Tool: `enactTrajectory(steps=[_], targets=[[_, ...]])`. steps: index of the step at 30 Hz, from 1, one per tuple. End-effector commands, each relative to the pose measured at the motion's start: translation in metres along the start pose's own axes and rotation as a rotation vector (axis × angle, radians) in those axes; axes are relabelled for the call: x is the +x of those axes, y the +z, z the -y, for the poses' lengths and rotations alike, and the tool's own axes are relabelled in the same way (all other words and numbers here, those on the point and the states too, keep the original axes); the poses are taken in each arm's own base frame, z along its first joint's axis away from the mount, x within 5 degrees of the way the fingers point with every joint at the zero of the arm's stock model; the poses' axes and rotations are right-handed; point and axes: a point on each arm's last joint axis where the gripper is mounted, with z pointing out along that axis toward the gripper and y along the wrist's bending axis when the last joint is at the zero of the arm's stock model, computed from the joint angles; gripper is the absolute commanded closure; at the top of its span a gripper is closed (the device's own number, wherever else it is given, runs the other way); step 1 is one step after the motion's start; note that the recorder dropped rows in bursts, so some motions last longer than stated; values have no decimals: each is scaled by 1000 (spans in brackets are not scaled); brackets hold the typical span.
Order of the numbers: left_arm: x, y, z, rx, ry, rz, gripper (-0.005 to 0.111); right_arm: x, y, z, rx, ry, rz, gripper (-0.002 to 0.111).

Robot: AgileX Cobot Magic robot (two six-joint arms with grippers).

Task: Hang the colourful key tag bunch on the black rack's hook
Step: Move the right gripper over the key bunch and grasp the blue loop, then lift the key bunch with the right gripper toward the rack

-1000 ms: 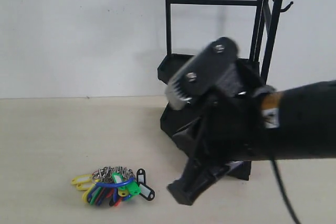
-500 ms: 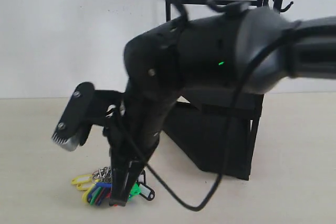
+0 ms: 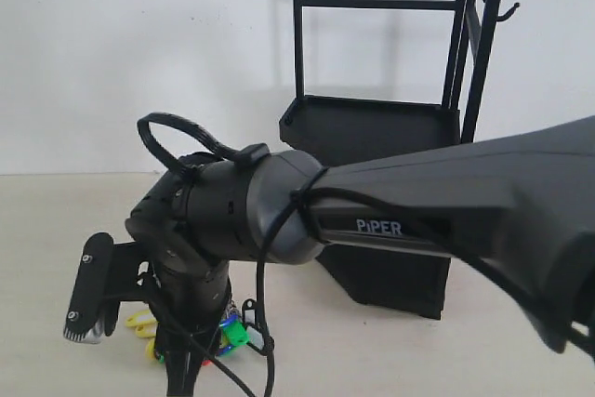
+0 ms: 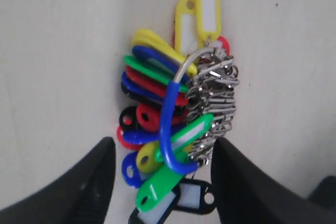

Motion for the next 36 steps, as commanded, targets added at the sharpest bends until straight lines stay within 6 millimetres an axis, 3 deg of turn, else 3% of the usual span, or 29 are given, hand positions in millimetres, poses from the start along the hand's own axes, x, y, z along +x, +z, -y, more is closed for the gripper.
enactTrajectory(steps=[1,15,22,24,25,26,29,31,34,36], targets=[[-2,0,0,-1,-18,19,102,-9,2,5,53,-2,79,63],[-2,0,0,-1,-18,19,102,-9,26,0,35,6,61,66],[-2,0,0,-1,-18,19,102,-4,47,-4,33,53,42,67],[-2,0,0,-1,-18,19,102,-3,44,-1,43,76,39,80],[-2,0,0,-1,-18,19,102,-3,36,2,53,81,38,102],[-2,0,0,-1,-18,19,102,-3,29,5,56,89,35,108],[-2,0,0,-1,-18,19,102,-1,0,15,84,96,17,108],[-2,0,0,-1,-18,19,102,0,-35,25,110,191,29,108],[-2,0,0,-1,-18,19,102,3,-113,45,191,359,152,108],[-2,0,0,-1,-18,19,102,8,-152,52,231,416,224,108]])
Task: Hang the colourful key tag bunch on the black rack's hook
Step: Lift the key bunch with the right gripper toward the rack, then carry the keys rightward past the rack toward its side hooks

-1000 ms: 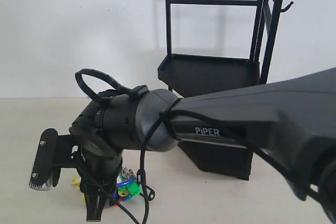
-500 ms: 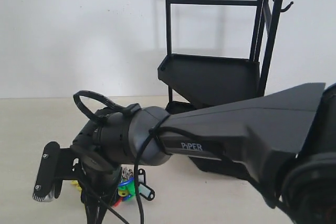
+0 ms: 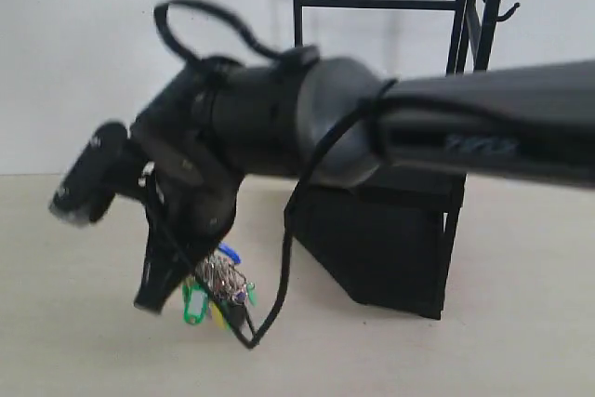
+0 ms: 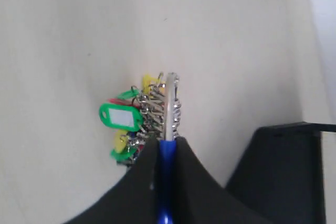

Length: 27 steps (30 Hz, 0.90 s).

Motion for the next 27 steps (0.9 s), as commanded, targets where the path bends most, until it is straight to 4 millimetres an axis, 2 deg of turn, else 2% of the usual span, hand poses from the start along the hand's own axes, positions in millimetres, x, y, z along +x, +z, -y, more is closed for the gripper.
enactTrajectory(steps=[1,7,9,10,13,14,16,17,19,20,21,24,25,27], targets=[[-2,0,0,-1,-18,19,102,-7,-83,32,84,146,163,108],[-2,0,0,-1,-18,19,102,6,-190,61,169,389,387,108],[-2,0,0,-1,-18,19,102,12,-215,64,121,611,449,108],[-2,0,0,-1,-18,19,102,15,-220,62,92,643,451,108],[-2,0,0,-1,-18,19,102,29,-232,57,125,357,329,108],[-2,0,0,-1,-18,19,102,38,-239,64,190,392,285,108],[-2,0,0,-1,-18,19,102,52,-252,79,298,641,289,108],[-2,0,0,-1,-18,19,102,56,-258,82,297,713,310,108],[-2,0,0,-1,-18,19,102,55,-260,74,226,587,295,108],[-2,0,0,-1,-18,19,102,56,-260,70,214,456,256,108],[-2,0,0,-1,-18,19,102,59,-260,70,232,419,222,108],[-2,0,0,-1,-18,19,102,64,-264,78,271,726,267,108],[-2,0,0,-1,-18,19,102,62,-262,74,228,688,268,108],[-2,0,0,-1,-18,19,102,58,-256,59,129,448,221,108]])
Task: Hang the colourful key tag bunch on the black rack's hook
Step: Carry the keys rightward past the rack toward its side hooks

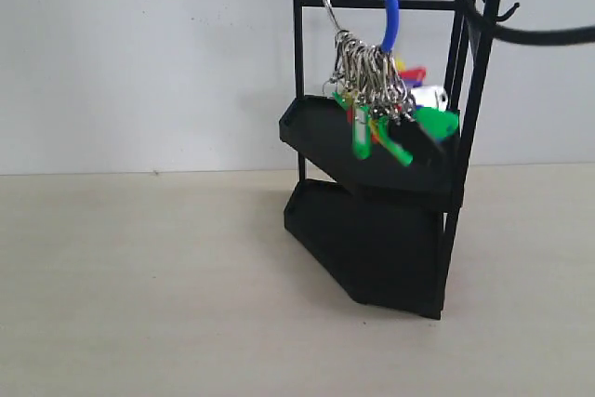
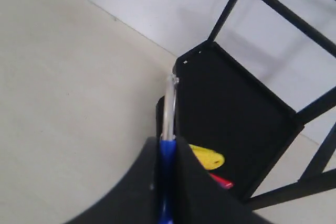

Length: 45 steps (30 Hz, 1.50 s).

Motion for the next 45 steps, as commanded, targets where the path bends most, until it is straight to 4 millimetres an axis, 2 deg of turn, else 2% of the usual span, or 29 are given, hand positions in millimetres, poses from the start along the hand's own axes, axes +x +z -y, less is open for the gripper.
enactTrajectory(steps=[1,2,4,5,6,8,9,10,11,12,13,14,16,17,18,21,22,23,25,26,29,30,33,37,40,45], targets=[[-2,0,0,-1,-18,19,102,8,-3,-13,-116,-229,-51,108],[-2,0,0,-1,-18,19,102,7,-4,-7,-61,-207,-43,108],[-2,0,0,-1,-18,19,102,1,-11,9,83,-6,28,108],[-2,0,0,-1,-18,19,102,0,-13,12,99,69,51,108],[-2,0,0,-1,-18,19,102,-1,-15,10,66,61,59,108],[-2,0,0,-1,-18,19,102,2,-15,-2,-56,-125,24,108],[-2,0,0,-1,-18,19,102,5,-15,-3,-69,-219,-3,108],[-2,0,0,-1,-18,19,102,6,-14,2,-20,-207,-19,108],[-2,0,0,-1,-18,19,102,5,-16,10,63,-140,-3,108],[-2,0,0,-1,-18,19,102,3,-19,17,130,28,25,108],[-2,0,0,-1,-18,19,102,3,-21,20,140,106,39,108],[-2,0,0,-1,-18,19,102,3,-23,17,101,109,43,108],[-2,0,0,-1,-18,19,102,5,-23,1,-74,-93,13,108],[-2,0,0,-1,-18,19,102,7,-23,-2,-107,-171,0,108],[-2,0,0,-1,-18,19,102,7,-23,1,-75,-176,-8,108],[-2,0,0,-1,-18,19,102,3,-26,17,83,89,45,108],[-2,0,0,-1,-18,19,102,3,-27,16,66,101,49,108],[-2,0,0,-1,-18,19,102,4,-27,10,9,58,37,108],[-2,0,0,-1,-18,19,102,7,-27,4,-63,-156,9,108],[-2,0,0,-1,-18,19,102,7,-26,7,-30,-160,6,108],[-2,0,0,-1,-18,19,102,4,-28,19,93,73,39,108],[-2,0,0,-1,-18,19,102,5,-28,17,74,64,32,108],[-2,0,0,-1,-18,19,102,7,-26,10,3,-122,-7,108],[-2,0,0,-1,-18,19,102,5,-27,19,102,44,24,108],[-2,0,0,-1,-18,19,102,8,-27,15,51,-62,-13,108],[-2,0,0,-1,-18,19,102,10,-27,18,81,-25,-31,108]])
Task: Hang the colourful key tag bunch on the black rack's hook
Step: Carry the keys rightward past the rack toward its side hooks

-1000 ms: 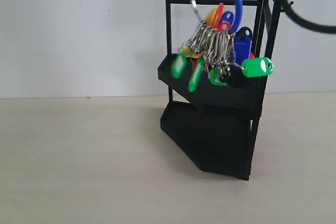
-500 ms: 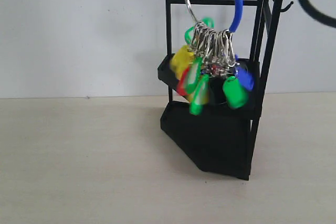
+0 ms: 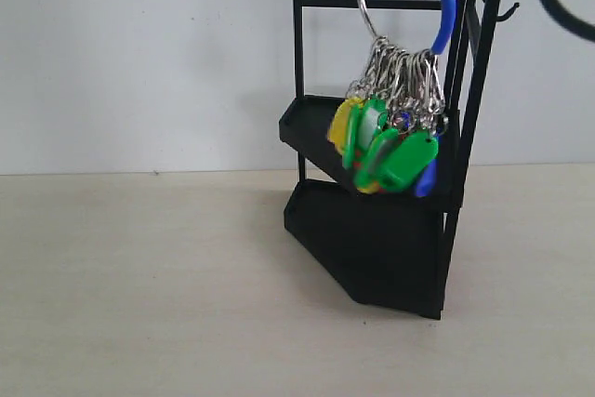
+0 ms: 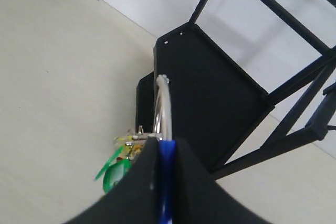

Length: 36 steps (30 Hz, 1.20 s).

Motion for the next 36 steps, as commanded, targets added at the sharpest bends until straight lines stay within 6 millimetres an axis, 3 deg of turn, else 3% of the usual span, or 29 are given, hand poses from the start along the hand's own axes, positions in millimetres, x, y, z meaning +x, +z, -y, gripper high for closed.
enactTrajectory(steps=[1,8,17,24,28,36], targets=[[-2,0,0,-1,-18,19,102,0,-5,5,21,14,4,108],[-2,0,0,-1,-18,19,102,20,-6,11,70,63,-18,108],[-2,0,0,-1,-18,19,102,82,-20,42,306,164,22,108],[-2,0,0,-1,-18,19,102,125,-1,50,570,134,109,108],[-2,0,0,-1,-18,19,102,132,14,44,622,63,246,108],[-2,0,0,-1,-18,19,102,130,13,45,678,101,387,108]])
